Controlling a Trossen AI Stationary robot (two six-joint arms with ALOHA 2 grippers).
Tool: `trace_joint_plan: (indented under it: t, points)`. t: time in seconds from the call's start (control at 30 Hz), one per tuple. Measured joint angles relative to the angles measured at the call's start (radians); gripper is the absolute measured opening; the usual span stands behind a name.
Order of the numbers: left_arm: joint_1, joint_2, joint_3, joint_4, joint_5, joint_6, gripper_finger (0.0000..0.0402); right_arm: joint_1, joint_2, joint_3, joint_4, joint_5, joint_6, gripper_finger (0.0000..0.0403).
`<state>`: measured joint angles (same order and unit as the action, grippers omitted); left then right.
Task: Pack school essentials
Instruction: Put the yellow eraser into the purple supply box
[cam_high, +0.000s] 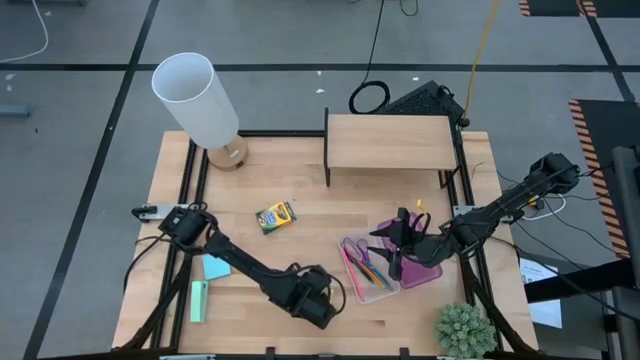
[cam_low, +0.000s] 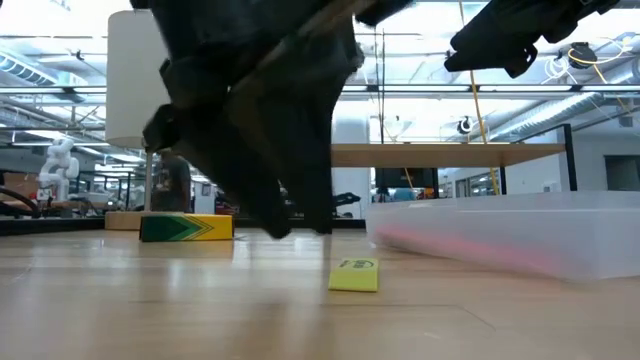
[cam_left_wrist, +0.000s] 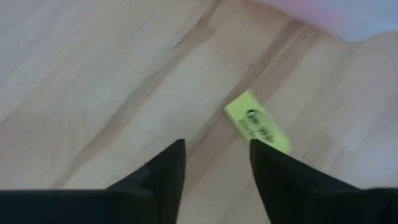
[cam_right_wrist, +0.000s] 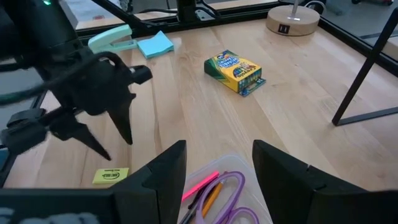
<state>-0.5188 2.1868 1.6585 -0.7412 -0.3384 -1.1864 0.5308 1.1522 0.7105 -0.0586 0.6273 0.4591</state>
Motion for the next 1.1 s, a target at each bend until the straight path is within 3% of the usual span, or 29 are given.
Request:
trace_joint_plan:
  t: [0.3,0.57,0.83,1.1]
  points:
    - [-0.019,0.012,0.004,0.164,-0.062,-0.02,0.0276,0.0,0.0,0.0,0.0,0.0,0.0,0.0177]
    - [-0.015,0.062,0.002,0.131,-0.08,-0.039,0.0294,0.0,0.0,0.0,0.0,0.0,0.0,0.0177]
    - [-0.002,0.084,0.006,0.119,-0.089,0.02,0.0284,0.0,0.0,0.0,-0.002,0.0,0.0,0.0177]
    - [-0.008,0.1,0.008,0.123,-0.097,0.115,0.0188,0.0,0.0,0.0,-0.006,0.0,0.0,0.0177]
